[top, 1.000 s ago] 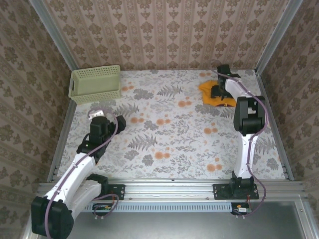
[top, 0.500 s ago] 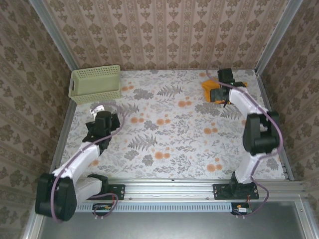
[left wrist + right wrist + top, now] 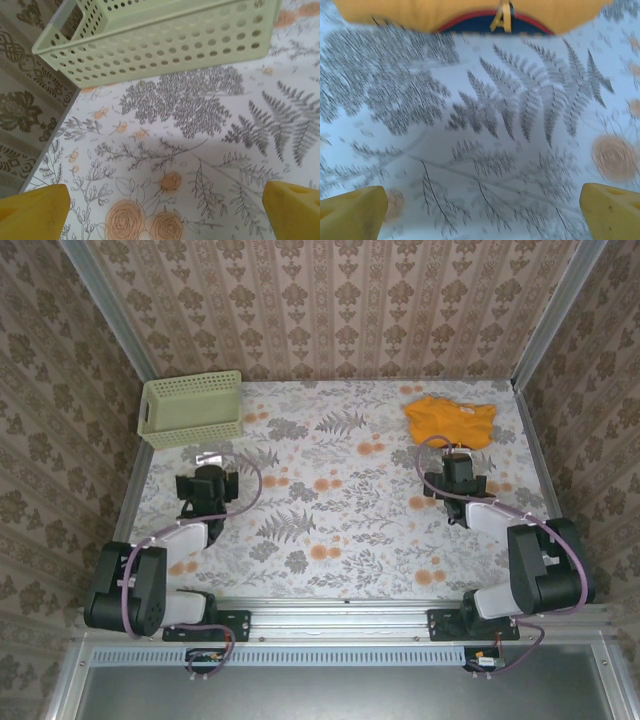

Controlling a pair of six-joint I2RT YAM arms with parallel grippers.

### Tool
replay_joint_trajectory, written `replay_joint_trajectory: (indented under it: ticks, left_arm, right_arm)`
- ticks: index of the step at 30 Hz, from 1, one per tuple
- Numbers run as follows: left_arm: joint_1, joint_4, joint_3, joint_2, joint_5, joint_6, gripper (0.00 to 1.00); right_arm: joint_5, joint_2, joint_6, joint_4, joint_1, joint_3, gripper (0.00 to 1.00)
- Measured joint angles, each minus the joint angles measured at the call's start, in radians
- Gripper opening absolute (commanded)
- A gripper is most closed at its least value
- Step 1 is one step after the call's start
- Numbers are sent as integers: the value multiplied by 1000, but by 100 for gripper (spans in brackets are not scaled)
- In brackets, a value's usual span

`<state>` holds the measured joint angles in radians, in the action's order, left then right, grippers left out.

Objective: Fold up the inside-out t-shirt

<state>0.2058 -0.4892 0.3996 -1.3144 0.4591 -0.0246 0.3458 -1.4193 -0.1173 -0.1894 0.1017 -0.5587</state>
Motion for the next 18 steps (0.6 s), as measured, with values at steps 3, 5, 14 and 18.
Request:
replay_joint_trajectory:
  ticks: [3, 5, 14, 18]
  left_arm:
    - [-35, -155, -77, -14, -45, -19, 100]
    - [-81, -279, -117, -47, -98, -22, 100]
    - [-124, -495, -103, -246, -217, -29, 100]
    - [-130, -476, -32, -243, -226, -28, 100]
  right_arm:
    - [-49, 0, 37, -153, -12, 34, 100]
    - [-96, 0, 56, -244, -30, 53, 100]
    - [-278, -101, 85, -559, -92, 153, 100]
    - [-301, -110, 85, -597, -98, 154, 100]
